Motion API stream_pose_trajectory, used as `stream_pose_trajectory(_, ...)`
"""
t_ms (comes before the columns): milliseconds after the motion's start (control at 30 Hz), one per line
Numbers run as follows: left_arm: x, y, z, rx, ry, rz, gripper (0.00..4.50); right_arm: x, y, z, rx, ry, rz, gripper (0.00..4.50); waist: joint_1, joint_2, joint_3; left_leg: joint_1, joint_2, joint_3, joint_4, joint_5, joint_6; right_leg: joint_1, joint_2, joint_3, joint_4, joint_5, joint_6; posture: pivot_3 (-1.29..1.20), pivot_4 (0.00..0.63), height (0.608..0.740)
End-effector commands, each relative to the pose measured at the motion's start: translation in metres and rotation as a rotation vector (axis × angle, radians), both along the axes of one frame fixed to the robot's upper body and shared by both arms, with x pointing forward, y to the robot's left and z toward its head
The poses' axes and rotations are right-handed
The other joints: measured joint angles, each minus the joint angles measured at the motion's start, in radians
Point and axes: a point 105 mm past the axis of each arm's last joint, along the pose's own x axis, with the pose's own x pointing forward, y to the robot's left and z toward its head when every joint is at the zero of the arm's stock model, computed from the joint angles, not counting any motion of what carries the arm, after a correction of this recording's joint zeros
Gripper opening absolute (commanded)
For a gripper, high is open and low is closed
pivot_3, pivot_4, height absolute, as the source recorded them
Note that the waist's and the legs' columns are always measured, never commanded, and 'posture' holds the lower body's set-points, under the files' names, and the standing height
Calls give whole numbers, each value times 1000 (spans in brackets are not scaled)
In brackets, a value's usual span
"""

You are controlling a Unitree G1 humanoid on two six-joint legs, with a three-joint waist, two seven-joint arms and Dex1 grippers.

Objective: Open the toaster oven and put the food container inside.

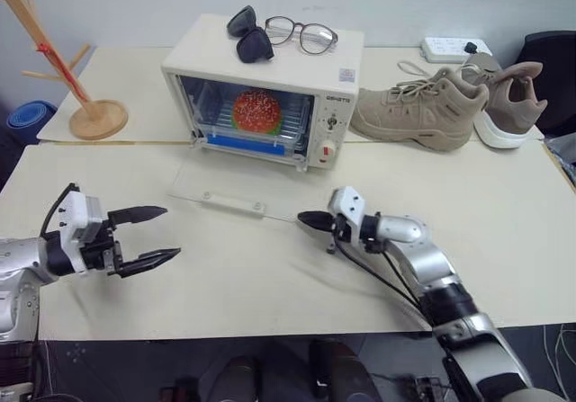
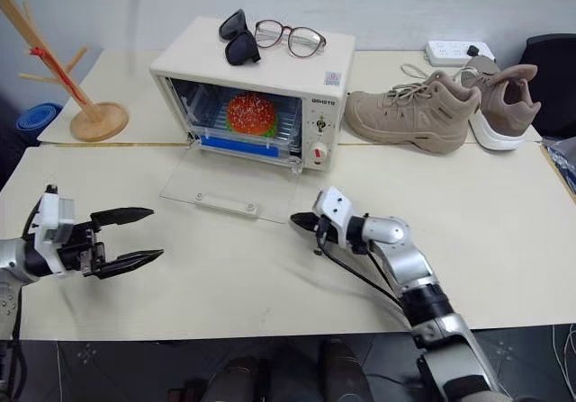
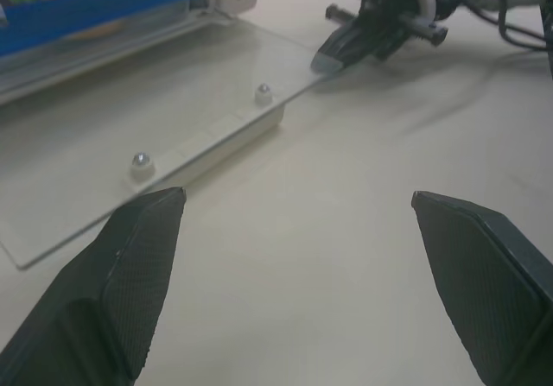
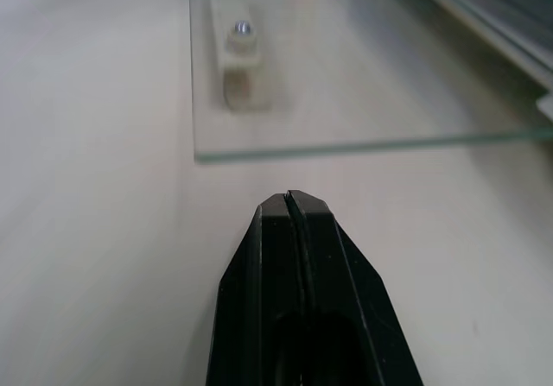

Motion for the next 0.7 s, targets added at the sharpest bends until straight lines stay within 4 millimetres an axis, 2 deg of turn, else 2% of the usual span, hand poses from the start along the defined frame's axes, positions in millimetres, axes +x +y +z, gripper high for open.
stream_pose_trajectory(33, 1, 2, 25, -58, -104, 63, 4460, 1, 5, 37, 154, -109, 23, 0, 2, 0, 0, 0, 0, 1, 0, 0, 0, 0, 0, 0, 0, 0, 0, 0, 150, 740)
stream_pose_trajectory(200, 6, 14, 44, -158, -197, 218, 4460, -4, 2, 95, 454, -229, 26, 0, 0, 0, 0, 0, 0, 1, 0, 0, 0, 0, 0, 1, 0, 0, 0, 0, 150, 740)
stream_pose_trajectory(300, 9, 23, 46, -160, -228, 317, 4460, -6, -13, 133, 661, -234, 15, 0, 1, 0, 0, 1, 0, 1, 0, 0, 0, 0, 0, 1, 1, 0, 0, 0, 150, 740)
stream_pose_trajectory(367, 8, 26, 42, -124, -224, 345, 4460, -8, -24, 143, 709, -208, 32, 0, 3, 0, 0, 1, 0, 0, 0, 0, 0, 0, 0, 0, 1, 0, 0, 0, 150, 740)
stream_pose_trajectory(467, 3, 33, 28, -24, -203, 361, 4500, -22, -38, 131, 585, -167, 125, 603, 8, 0, 0, 1, 0, 0, -1, 0, 1, 1, -1, 0, -1, 0, 0, 0, 150, 740)
stream_pose_trajectory(600, -8, 44, 10, 65, -149, 358, 4500, -38, -57, 107, 389, -146, 182, 1925, 8, 0, 0, 0, 0, 1, -1, -4, 6, 2, -2, -1, -5, 0, 0, 0, 150, 740)
stream_pose_trajectory(633, -12, 48, 4, 94, -135, 363, 4500, -44, -63, 94, 296, -146, 205, 2310, 8, 0, 0, 0, 0, 1, -1, -4, 7, 2, -2, -1, -7, 0, 0, 0, 150, 740)
stream_pose_trajectory(700, -24, 51, -15, 164, -93, 368, 4500, -56, -89, 62, 100, -129, 227, 3022, 8, 0, 0, 1, 0, 2, -1, -5, 8, 2, -2, 0, -9, 0, 0, 0, 150, 740)
